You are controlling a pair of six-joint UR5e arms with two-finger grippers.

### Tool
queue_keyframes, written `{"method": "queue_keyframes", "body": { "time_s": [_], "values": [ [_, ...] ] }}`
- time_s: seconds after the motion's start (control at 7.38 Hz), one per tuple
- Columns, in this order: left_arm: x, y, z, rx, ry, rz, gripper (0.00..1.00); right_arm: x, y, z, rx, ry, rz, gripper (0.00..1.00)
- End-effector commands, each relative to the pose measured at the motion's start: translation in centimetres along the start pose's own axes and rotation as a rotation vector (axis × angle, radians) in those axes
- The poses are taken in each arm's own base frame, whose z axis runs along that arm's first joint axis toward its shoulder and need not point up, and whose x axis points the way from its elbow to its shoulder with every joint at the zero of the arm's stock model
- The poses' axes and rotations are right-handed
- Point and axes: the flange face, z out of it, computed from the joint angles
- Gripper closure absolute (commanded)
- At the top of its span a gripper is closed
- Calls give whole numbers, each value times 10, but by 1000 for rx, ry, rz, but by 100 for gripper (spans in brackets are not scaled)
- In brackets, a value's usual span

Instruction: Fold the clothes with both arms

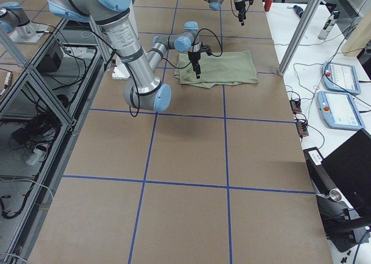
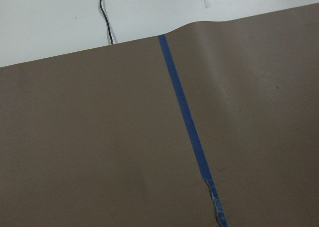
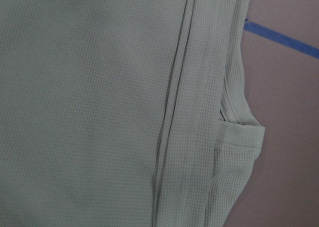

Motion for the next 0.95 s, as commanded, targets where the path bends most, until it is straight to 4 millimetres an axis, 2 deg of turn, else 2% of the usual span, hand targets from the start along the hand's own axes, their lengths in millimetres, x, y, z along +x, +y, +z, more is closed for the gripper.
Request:
{"method": "queue_keyframes", "body": {
  "time_s": [0.0, 0.27, 0.81],
  "values": [
    [0, 0, 0, 0, 0, 0, 0, -5, 12, 9, -34, 24, -37, 0],
    [0, 0, 0, 0, 0, 0, 0, -2, 22, 21, -51, 45, -67, 0],
    [-1, 1, 0, 3, 2, 2, 0, 15, 29, 35, -98, 141, -111, 0]
  ]
}}
